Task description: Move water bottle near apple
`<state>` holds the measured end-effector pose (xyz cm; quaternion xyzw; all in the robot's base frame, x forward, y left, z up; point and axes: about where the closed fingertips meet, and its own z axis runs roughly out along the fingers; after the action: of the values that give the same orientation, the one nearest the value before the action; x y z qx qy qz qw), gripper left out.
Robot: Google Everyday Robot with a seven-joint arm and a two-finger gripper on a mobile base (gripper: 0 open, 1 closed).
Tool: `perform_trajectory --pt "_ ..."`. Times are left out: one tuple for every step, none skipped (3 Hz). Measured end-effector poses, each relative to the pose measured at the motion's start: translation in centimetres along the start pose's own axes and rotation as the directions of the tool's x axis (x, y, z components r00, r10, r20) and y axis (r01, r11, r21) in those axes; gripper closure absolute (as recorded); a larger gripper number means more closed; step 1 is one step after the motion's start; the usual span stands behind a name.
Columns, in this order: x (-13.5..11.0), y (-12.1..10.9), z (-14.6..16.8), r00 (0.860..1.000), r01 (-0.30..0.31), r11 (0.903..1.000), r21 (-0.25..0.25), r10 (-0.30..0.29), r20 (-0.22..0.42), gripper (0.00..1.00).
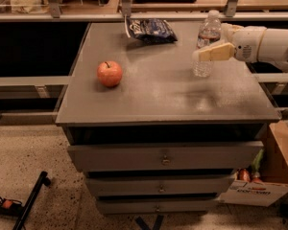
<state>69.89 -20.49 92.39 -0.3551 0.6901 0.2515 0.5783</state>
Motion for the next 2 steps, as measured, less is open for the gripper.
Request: perform_trajectory --pt "-0.05 -0.79 0.27 1.000 0.013 0.9998 0.015 -0.013 0.022 0.17" --pt "-0.06 -1.06 0.30 0.999 0.029 0.9993 0.026 -0.030 0.029 0.41"
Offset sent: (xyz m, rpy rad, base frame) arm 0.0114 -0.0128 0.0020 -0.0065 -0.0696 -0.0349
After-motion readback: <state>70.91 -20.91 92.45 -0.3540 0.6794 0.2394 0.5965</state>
